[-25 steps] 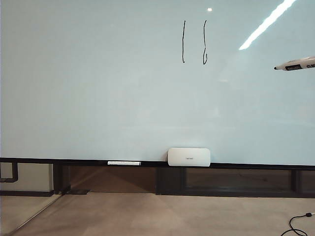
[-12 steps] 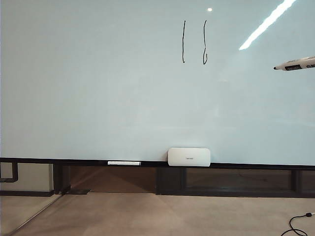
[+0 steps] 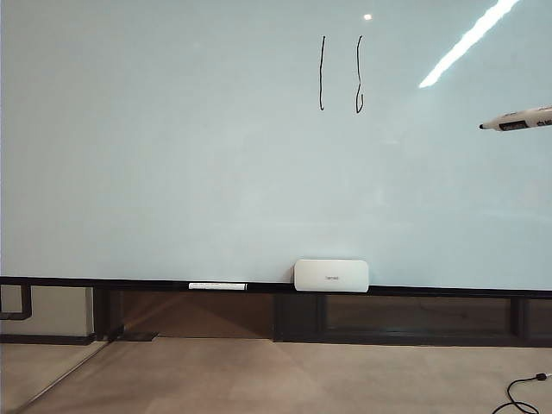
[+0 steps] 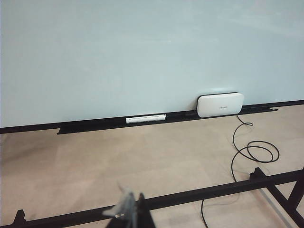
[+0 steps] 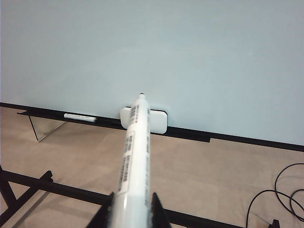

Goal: Reach to the right to find the marker pen, pick it up, and write the number 11 on the whiteboard.

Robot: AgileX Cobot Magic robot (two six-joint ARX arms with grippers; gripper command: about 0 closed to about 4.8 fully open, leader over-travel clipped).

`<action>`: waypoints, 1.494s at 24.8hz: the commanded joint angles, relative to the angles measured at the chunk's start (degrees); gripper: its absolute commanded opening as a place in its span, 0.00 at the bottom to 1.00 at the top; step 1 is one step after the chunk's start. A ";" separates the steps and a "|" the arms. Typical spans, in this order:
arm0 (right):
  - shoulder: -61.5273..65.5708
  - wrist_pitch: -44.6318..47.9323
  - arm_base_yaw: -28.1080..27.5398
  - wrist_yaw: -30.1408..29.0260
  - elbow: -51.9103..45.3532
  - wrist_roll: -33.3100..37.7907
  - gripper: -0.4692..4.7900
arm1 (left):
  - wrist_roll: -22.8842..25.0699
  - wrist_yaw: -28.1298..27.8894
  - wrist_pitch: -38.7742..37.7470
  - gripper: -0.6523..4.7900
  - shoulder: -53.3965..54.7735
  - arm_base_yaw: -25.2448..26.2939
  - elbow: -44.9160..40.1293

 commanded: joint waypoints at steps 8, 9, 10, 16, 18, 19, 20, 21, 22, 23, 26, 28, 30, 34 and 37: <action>0.00 0.68 0.04 -0.04 0.02 -0.20 0.15 | 0.46 -0.15 0.57 0.11 0.07 -0.04 0.15; 0.00 0.66 0.04 -0.04 0.02 -0.20 0.15 | 0.46 -0.15 0.57 0.11 0.07 -0.04 0.15; 0.00 0.66 0.04 -0.04 0.02 -0.20 0.15 | 0.46 -0.15 0.57 0.11 0.07 -0.04 0.15; 0.00 0.66 0.04 -0.04 0.02 -0.20 0.15 | 0.46 -0.15 0.57 0.11 0.09 -0.04 0.15; 0.00 0.66 0.04 -0.04 0.02 -0.20 0.15 | 0.46 -0.15 0.52 0.11 0.07 -0.02 0.15; -0.02 0.66 0.04 -0.04 0.02 -0.20 0.15 | 0.46 -0.15 0.46 0.11 -0.07 -0.02 0.15; -0.52 0.48 -0.04 -0.04 0.02 -0.20 0.15 | 0.46 -0.15 -0.09 0.11 -1.03 0.02 0.15; -1.42 0.20 -0.22 -0.09 0.02 -0.20 0.15 | 0.46 -0.15 -0.52 0.11 -1.68 0.20 0.15; -3.69 -0.57 -0.72 -0.07 0.02 -0.20 0.15 | 0.46 0.46 -2.19 0.11 -4.24 0.92 0.15; -5.66 -1.29 -1.29 -0.11 0.02 -0.20 0.15 | 0.44 0.50 -3.08 0.11 -5.79 1.64 0.15; -5.62 0.70 -4.76 -0.07 0.11 -0.20 0.15 | 0.46 0.48 -4.61 0.11 -11.19 5.25 0.15; -5.62 0.68 -7.96 -0.07 0.11 -0.20 0.15 | 0.44 0.52 -4.83 0.11 -14.60 7.72 0.15; -5.62 0.63 -11.69 -0.07 0.11 -0.20 0.15 | 0.46 -0.07 -4.79 0.11 -17.03 9.09 0.15; -5.62 0.66 -19.50 -0.02 0.11 -0.20 0.15 | 0.46 0.02 -5.22 0.11 -18.01 11.69 0.15; -5.62 0.68 -22.86 -0.02 0.11 -0.20 0.15 | 0.46 0.02 -5.75 0.11 -18.01 14.47 0.15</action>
